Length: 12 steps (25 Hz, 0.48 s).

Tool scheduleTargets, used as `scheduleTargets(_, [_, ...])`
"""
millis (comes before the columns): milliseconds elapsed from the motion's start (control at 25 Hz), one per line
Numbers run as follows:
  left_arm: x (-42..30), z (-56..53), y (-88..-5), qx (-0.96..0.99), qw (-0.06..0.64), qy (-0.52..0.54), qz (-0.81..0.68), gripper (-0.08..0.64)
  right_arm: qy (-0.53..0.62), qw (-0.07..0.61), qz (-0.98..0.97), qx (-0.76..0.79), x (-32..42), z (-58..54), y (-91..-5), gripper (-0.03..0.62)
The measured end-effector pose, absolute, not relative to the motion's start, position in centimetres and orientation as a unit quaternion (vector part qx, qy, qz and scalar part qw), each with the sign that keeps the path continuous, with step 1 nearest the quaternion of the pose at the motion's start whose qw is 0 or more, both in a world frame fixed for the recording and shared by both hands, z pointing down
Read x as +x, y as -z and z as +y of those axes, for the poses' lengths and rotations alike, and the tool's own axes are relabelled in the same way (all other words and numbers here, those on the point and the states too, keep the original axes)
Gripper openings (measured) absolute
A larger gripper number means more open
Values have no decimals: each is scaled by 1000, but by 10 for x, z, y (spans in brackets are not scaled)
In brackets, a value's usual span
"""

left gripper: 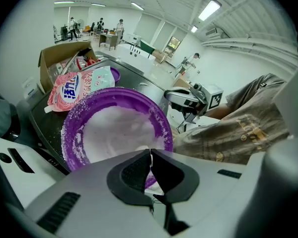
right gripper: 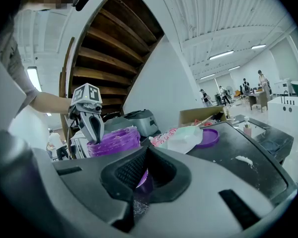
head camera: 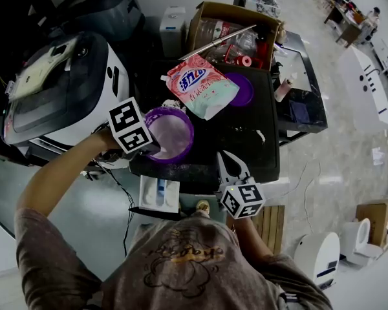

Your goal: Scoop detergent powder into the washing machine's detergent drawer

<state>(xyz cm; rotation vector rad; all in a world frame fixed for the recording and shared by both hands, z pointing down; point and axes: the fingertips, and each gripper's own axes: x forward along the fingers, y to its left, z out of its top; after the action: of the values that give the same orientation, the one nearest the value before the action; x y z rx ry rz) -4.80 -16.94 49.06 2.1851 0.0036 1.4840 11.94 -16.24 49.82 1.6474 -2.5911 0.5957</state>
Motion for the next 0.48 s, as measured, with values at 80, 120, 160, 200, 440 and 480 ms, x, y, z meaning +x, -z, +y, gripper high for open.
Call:
scheduleTargets(80, [-47, -168, -490, 803, 253, -540, 2, 25, -191, 6, -827, 528, 120, -161, -498, -6])
scheduleTargets(120, [-46, -168, -490, 804, 255, -537, 3, 25, -191, 6, -827, 529, 121, -161, -498, -6])
scheduleTargets(160, [-46, -167, -490, 804, 258, -535, 3, 25, -191, 6, -826, 530, 121, -161, -498, -6])
scheduleTargets(200, [-45, -167, -489, 805, 260, -534, 4, 25, -190, 6, -826, 531, 121, -160, -498, -6])
scheduleTargets(440, [-40, -165, -489, 808, 267, -525, 10, 25, -191, 5, -823, 535, 123, -158, -499, -6])
scheduleTargets(480, [-39, -165, -489, 809, 270, -523, 10, 25, -191, 4, -823, 535, 123, -158, -499, -6])
